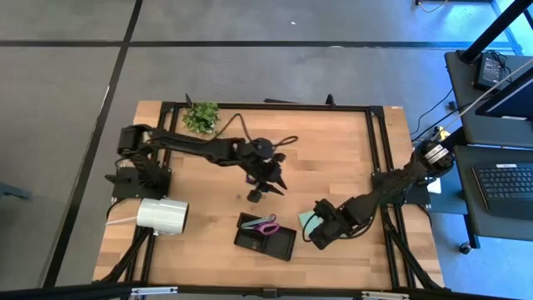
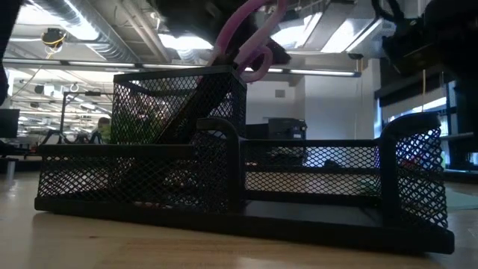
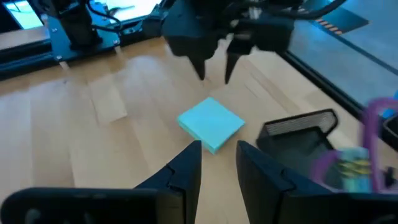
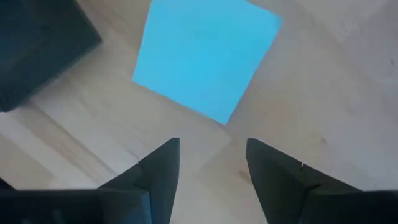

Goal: Pick and place office supplies into organizer
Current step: Put the light blue sticky note into the desk organizer

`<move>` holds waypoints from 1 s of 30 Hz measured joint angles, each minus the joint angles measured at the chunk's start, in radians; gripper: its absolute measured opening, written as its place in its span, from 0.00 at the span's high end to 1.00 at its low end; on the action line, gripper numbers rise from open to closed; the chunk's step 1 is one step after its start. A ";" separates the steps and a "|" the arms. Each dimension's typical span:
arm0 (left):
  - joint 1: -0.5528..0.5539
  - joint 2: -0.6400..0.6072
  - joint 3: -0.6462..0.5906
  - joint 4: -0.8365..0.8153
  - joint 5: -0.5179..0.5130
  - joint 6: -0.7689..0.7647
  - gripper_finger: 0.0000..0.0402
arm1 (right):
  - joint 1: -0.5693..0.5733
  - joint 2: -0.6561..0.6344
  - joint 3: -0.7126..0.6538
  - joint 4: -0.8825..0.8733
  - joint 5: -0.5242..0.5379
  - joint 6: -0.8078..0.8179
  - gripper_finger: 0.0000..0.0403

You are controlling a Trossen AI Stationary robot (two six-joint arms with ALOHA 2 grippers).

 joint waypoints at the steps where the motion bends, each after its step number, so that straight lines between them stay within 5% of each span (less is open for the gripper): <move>1: 0.000 0.029 0.023 0.003 0.000 0.003 0.76 | 0.006 -0.004 0.000 -0.001 0.007 0.022 0.53; 14: -0.079 0.306 0.197 0.118 0.000 0.021 0.76 | 0.098 -0.046 0.000 -0.045 0.060 0.258 0.53; 30: -0.101 0.518 0.347 0.137 -0.005 -0.041 0.76 | 0.120 -0.045 0.000 -0.068 0.060 0.327 0.53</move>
